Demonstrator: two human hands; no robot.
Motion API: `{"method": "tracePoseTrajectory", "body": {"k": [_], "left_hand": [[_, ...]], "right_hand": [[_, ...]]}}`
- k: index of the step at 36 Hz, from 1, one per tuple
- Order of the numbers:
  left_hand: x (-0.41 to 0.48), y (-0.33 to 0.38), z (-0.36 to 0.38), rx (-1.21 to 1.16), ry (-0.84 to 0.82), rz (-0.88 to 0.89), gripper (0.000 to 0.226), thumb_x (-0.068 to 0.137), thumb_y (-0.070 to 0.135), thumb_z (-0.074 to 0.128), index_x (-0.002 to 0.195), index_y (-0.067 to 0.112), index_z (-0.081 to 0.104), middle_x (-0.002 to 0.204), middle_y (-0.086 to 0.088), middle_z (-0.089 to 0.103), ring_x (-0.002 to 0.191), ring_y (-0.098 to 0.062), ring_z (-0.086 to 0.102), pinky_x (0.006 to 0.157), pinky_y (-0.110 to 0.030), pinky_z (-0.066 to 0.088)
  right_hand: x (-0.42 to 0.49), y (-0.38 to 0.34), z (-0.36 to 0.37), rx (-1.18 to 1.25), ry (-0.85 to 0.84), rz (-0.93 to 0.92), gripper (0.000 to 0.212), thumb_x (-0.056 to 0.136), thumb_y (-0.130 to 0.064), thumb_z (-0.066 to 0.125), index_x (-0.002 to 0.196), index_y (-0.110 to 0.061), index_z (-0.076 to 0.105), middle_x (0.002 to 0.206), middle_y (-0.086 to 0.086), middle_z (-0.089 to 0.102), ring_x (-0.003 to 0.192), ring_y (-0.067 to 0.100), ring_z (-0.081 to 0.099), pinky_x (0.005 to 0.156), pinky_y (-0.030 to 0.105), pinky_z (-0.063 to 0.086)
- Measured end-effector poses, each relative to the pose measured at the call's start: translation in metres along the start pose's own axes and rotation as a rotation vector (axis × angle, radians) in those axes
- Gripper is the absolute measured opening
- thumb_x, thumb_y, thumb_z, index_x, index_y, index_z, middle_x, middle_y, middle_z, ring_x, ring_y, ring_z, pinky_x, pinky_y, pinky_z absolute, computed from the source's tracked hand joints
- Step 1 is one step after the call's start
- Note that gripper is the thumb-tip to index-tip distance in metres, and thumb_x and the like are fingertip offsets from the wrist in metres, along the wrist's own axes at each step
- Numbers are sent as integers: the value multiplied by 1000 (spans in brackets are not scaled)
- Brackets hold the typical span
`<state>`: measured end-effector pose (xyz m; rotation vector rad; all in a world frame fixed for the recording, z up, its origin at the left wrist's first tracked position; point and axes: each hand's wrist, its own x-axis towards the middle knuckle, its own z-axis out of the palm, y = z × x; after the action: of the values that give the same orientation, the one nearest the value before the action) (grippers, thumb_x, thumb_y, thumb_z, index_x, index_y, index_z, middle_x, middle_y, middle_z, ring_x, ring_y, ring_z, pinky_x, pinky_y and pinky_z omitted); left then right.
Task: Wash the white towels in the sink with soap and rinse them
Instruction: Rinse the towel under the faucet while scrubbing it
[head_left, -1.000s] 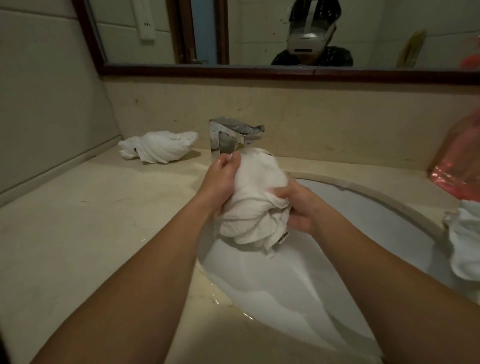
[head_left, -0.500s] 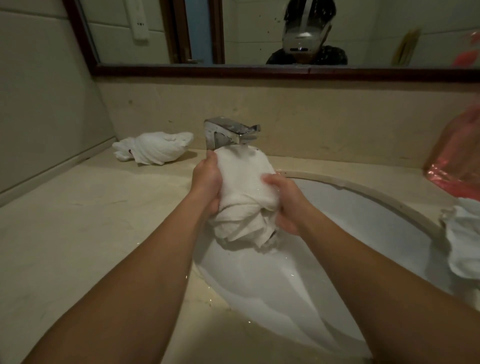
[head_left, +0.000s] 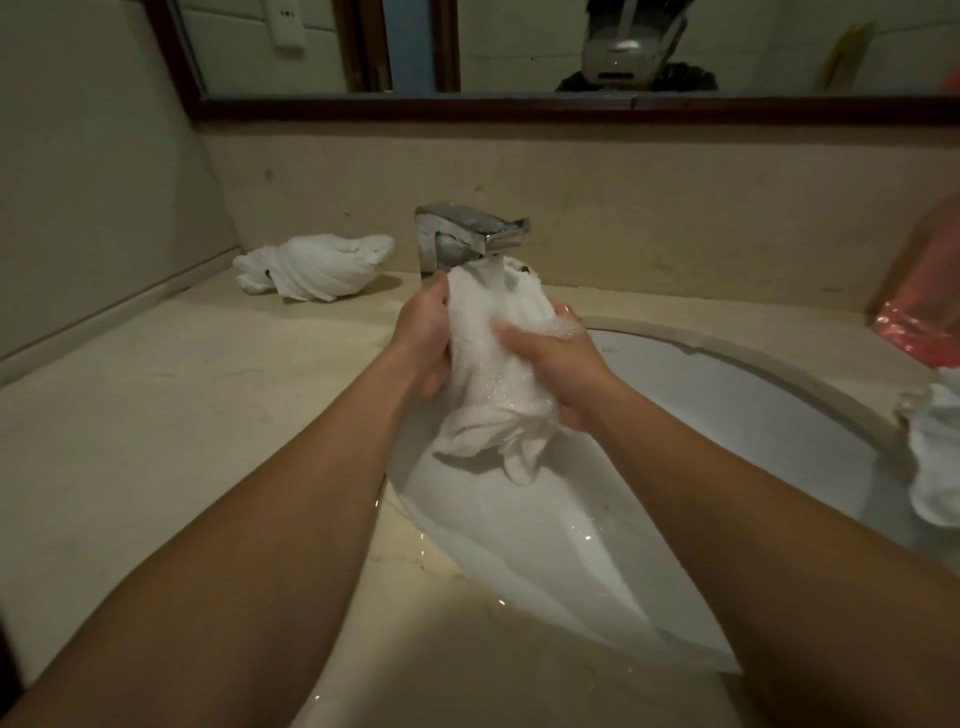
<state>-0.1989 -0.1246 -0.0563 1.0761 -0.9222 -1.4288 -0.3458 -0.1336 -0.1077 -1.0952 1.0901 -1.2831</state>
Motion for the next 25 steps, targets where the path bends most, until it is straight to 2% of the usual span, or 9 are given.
{"method": "tracePoseTrajectory", "body": {"k": [2,5,7,11,13,17,21,23,25], "left_hand": [[0,0,0,-1,-1,8,51,114,41,35,110,9,74,110,-16,80,102,-32,77,91,-44,62],[1,-1,2,-4,-8,27,54,114,47,35,112,10,74,108,-14,81,92,-27,79,82,-40,64],[1,-2,3,3,-2,38,55,114,49,35,120,10,73,112,-14,80,93,-26,80,77,-37,65],[9,-7,0,44,61,57,56,114,49,35,132,9,69,119,-14,78,110,-29,75,95,-42,61],[15,-10,-2,88,77,66,55,114,49,36,134,9,68,120,-13,78,112,-29,75,102,-46,59],[25,-12,-5,157,73,94,56,113,50,35,136,10,67,122,-11,77,113,-27,74,102,-47,59],[50,-21,-16,215,66,121,79,89,74,37,138,19,65,126,-5,76,115,-25,73,104,-49,57],[61,-24,-18,261,75,153,86,81,81,34,136,22,65,124,-1,76,114,-23,72,105,-49,56],[40,-17,-10,311,103,181,85,84,83,32,135,23,65,128,1,73,117,-21,69,109,-47,52]], "right_hand": [[1,2,2,11,21,10,68,78,-27,93,136,-23,57,121,7,75,104,31,77,92,57,63],[0,5,3,-20,73,9,66,74,-32,95,131,-30,62,117,1,78,103,27,77,91,53,64],[0,6,4,-47,103,7,69,69,-40,94,130,-33,63,116,-2,78,102,26,77,90,52,64],[-1,3,6,-172,158,-9,49,87,-44,81,130,-35,61,112,-4,75,100,24,75,90,50,64],[-2,1,8,-264,191,-10,39,93,-49,72,127,-37,58,111,-4,72,99,24,72,89,48,63],[-5,-6,11,-276,236,-28,29,104,-39,61,132,-29,58,114,-2,69,95,17,67,78,34,58],[-7,-5,14,-253,275,-37,31,105,-38,60,133,-25,62,115,1,71,101,21,69,90,40,61],[-10,-8,12,-235,293,-29,25,107,-37,57,129,-25,63,106,-5,69,94,15,68,85,35,60],[-9,-8,10,-210,309,-19,25,107,-38,56,128,-26,63,107,-4,70,94,14,68,86,35,60]]}}
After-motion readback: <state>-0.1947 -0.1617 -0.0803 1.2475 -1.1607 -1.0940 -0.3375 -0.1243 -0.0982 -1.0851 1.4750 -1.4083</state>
